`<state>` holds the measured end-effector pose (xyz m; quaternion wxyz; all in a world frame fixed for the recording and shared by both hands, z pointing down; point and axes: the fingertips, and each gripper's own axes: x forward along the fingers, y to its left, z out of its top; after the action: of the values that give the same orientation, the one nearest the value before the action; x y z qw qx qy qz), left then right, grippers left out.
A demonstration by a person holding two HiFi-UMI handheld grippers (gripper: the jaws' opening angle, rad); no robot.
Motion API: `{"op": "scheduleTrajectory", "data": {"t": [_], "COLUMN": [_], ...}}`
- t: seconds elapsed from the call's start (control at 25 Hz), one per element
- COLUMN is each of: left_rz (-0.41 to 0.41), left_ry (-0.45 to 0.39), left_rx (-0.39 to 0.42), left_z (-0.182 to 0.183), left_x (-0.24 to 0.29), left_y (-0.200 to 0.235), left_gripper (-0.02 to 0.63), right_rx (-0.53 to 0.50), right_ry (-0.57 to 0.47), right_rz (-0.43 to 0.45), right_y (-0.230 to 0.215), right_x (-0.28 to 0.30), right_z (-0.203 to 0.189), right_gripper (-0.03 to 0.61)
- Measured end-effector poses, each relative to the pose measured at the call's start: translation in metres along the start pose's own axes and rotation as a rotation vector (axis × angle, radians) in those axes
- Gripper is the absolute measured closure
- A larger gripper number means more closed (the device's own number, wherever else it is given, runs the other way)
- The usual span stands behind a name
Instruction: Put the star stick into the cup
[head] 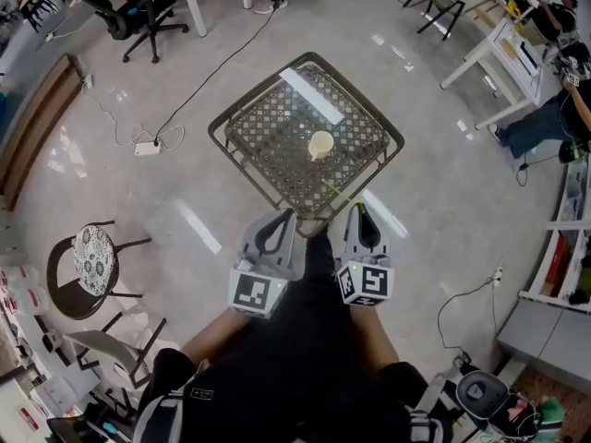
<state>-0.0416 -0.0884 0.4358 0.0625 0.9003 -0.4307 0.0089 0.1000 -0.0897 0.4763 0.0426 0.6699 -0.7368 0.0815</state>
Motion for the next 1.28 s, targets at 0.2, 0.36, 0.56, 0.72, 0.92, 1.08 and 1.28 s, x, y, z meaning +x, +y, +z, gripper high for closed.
{"op": "scheduleTrajectory", "data": {"t": [0.2,0.36,0.56,0.72,0.92,1.08,1.28], "left_rz": [0.027,0.043,0.055,0.057,0.056,0.065,0.088], "left_ry": [-0.002,0.009,0.029,0.048,0.072,0.087,0.086], "left_rx": [0.01,-0.001,-0.013,-0.021,0.002,-0.004,-0.038], "left_z": [0.006,0.008,0.0,-0.001,-0.006,-0.009,-0.009], "left_x": [0.037,0.069,0.105,0.124,0.143,0.15,0.158], "left_y": [0.012,0.024,0.037,0.043,0.047,0.048,0.055], "left_gripper": [0.597,0.597,0.597,0.597,0.598,0.597,0.597], "right_rx": [-0.005,-0.015,-0.022,-0.023,-0.012,-0.022,-0.045], "right_ry": [0.014,0.045,0.095,0.111,0.142,0.157,0.19], "right_rz": [0.027,0.048,0.057,0.057,0.054,0.065,0.066], "right_y": [-0.016,-0.028,-0.044,-0.054,-0.069,-0.072,-0.074], "right_x": [0.041,0.079,0.123,0.153,0.183,0.201,0.228], "right_z": [-0.006,-0.015,-0.036,-0.048,-0.067,-0.08,-0.102], "right_gripper": [0.557,0.557,0.557,0.557,0.557,0.557,0.557]}}
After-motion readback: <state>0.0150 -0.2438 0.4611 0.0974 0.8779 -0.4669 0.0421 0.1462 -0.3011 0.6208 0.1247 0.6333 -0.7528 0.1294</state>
